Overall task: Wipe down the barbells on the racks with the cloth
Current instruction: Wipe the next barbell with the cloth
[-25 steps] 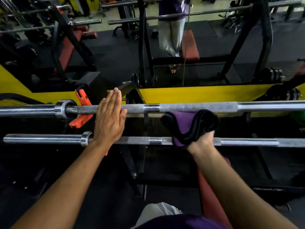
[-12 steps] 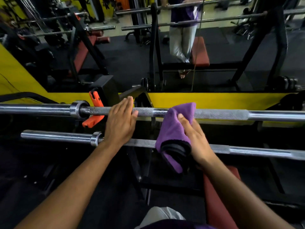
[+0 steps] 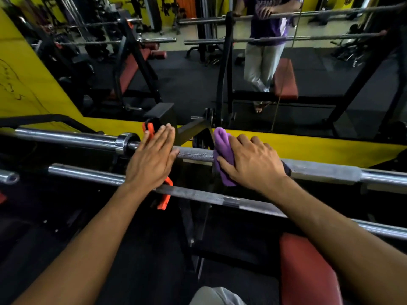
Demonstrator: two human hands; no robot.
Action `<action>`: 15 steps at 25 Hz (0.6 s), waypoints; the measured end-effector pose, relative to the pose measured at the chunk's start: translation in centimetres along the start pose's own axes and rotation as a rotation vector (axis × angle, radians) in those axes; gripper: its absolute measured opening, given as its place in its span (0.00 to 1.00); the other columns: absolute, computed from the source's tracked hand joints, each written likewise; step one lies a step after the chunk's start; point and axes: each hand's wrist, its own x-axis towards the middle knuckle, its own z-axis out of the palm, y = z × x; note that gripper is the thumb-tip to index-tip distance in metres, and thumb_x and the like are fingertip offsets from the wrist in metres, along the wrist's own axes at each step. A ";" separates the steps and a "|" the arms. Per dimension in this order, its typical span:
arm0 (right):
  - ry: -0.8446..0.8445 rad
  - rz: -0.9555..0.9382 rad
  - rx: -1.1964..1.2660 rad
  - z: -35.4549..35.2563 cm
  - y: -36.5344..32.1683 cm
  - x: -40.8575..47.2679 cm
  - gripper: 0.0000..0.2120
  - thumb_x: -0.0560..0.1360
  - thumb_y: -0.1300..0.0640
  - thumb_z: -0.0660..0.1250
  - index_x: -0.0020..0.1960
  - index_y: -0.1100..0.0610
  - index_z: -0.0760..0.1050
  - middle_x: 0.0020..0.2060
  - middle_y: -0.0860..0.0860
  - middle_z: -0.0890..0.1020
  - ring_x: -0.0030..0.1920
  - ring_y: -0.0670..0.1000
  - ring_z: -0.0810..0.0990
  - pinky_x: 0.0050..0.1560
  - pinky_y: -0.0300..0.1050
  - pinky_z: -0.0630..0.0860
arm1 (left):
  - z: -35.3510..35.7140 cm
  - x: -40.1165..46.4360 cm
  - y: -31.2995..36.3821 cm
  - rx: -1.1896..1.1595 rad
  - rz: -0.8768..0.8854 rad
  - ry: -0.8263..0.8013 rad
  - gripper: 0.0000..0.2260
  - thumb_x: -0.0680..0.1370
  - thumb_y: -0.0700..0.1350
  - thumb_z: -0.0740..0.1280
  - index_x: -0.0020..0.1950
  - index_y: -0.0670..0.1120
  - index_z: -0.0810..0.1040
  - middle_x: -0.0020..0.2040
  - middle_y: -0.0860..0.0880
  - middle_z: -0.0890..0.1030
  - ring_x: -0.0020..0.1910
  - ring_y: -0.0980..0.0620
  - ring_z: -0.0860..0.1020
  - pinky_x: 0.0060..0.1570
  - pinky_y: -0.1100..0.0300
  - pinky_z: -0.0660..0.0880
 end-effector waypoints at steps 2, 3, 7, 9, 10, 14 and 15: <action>-0.183 0.055 0.151 -1.4 0.5 2.4 0.25 0.78 0.30 0.54 0.51 0.51 0.71 0.46 0.51 0.80 0.45 0.56 0.79 0.40 0.48 0.71 | 0.3 -0.1 0.0 -0.017 -0.005 -0.049 0.29 0.86 0.58 0.41 0.83 0.43 0.54 0.82 0.47 0.56 0.82 0.52 0.53 0.80 0.46 0.52; -0.348 0.085 0.285 -2.2 0.9 3.8 0.24 0.77 0.30 0.56 0.49 0.51 0.71 0.45 0.51 0.80 0.43 0.55 0.78 0.41 0.48 0.70 | 0.4 -0.1 -0.1 -0.015 0.003 -0.060 0.30 0.86 0.58 0.40 0.83 0.43 0.54 0.82 0.47 0.57 0.81 0.52 0.53 0.80 0.47 0.51; -0.436 -0.067 0.303 -2.7 1.6 4.4 0.22 0.76 0.31 0.61 0.53 0.51 0.72 0.48 0.51 0.80 0.45 0.54 0.78 0.44 0.48 0.72 | 0.3 -0.2 -0.4 -0.029 0.026 -0.082 0.30 0.85 0.58 0.40 0.83 0.43 0.52 0.82 0.47 0.55 0.81 0.53 0.52 0.81 0.48 0.49; -0.160 -0.223 0.077 -1.4 1.7 1.1 0.28 0.74 0.31 0.63 0.63 0.51 0.69 0.54 0.51 0.79 0.49 0.56 0.79 0.44 0.50 0.76 | 0.4 -0.1 -0.3 -0.048 0.026 -0.088 0.30 0.85 0.58 0.41 0.83 0.43 0.52 0.82 0.47 0.56 0.81 0.53 0.52 0.81 0.49 0.48; -0.114 -0.251 0.038 -1.3 2.3 -0.4 0.30 0.73 0.31 0.64 0.66 0.50 0.67 0.55 0.50 0.78 0.50 0.56 0.79 0.44 0.50 0.76 | 0.3 0.0 -0.4 -0.070 0.042 -0.087 0.30 0.85 0.59 0.41 0.83 0.43 0.52 0.82 0.47 0.56 0.82 0.53 0.52 0.81 0.49 0.48; -0.322 -0.109 0.189 -2.9 4.8 0.7 0.24 0.73 0.30 0.64 0.57 0.47 0.67 0.52 0.48 0.79 0.48 0.55 0.78 0.44 0.49 0.74 | -0.8 -0.5 -3.0 -0.254 -0.037 0.021 0.28 0.86 0.57 0.47 0.83 0.45 0.50 0.83 0.48 0.51 0.82 0.50 0.50 0.80 0.45 0.49; -0.359 -0.112 0.198 -2.6 3.9 2.2 0.23 0.73 0.30 0.64 0.55 0.47 0.68 0.51 0.48 0.79 0.46 0.54 0.77 0.44 0.48 0.73 | -1.0 -0.4 -4.1 -0.282 -0.128 0.055 0.28 0.86 0.57 0.47 0.84 0.46 0.48 0.83 0.49 0.49 0.82 0.50 0.48 0.80 0.44 0.48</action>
